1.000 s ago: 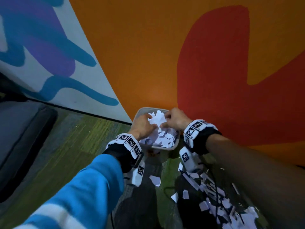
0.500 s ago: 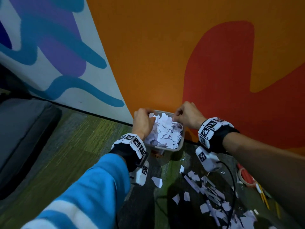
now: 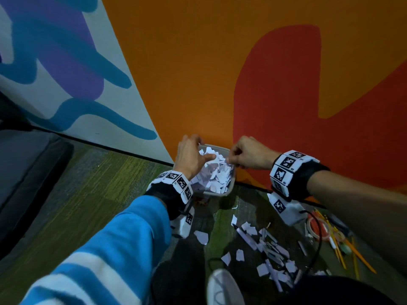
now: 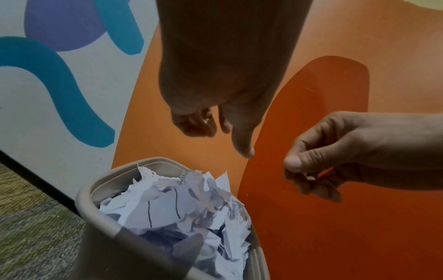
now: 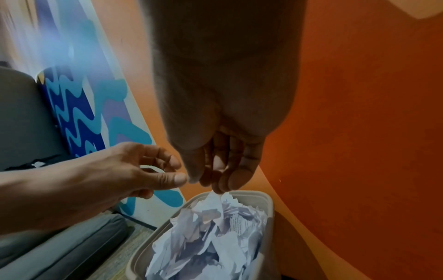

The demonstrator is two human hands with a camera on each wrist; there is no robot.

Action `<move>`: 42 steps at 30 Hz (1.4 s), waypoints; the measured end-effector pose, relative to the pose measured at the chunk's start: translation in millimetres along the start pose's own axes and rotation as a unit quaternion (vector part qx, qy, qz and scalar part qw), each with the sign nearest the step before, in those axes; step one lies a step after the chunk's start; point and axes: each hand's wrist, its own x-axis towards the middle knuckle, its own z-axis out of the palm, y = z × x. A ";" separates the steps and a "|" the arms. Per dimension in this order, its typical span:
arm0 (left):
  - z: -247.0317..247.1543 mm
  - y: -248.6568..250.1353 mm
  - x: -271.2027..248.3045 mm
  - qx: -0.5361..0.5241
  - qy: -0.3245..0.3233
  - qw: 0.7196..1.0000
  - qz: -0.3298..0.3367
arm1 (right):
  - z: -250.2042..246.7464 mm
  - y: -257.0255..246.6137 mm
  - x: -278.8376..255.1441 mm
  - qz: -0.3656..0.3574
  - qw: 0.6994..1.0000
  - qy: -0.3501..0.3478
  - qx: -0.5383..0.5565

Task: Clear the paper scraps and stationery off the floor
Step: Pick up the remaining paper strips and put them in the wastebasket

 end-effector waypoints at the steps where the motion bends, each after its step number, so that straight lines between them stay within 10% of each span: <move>1: 2.4 -0.8 0.2 -0.009 0.008 1.000 0.006 | 2.6 3.9 -1.8 -0.006 1.000 0.002 0.008; 10: 1.5 16.9 -48.5 -0.124 -0.251 0.958 0.058 | 46.6 40.9 -20.8 -0.038 0.995 0.010 0.087; 16: 52.3 -33.3 -86.3 -0.009 -0.425 0.904 0.033 | 147.5 96.1 -40.8 0.040 0.969 -0.163 0.182; 26: 174.8 -200.3 -145.0 0.055 -0.243 0.952 -0.177 | 310.8 179.4 -58.5 0.034 0.984 -0.170 0.028; 33: 225.7 -227.2 -154.8 0.061 -0.114 0.982 -0.140 | 333.4 193.3 -59.9 -0.020 0.993 -0.113 0.018; 38: 229.9 -215.7 -132.0 -0.006 -0.130 0.983 -0.128 | 336.1 190.5 -61.2 0.017 0.987 -0.123 0.099; 42: 244.2 -179.0 -128.2 -0.083 -0.222 0.966 -0.102 | 311.9 200.7 -76.2 0.110 0.970 0.062 0.208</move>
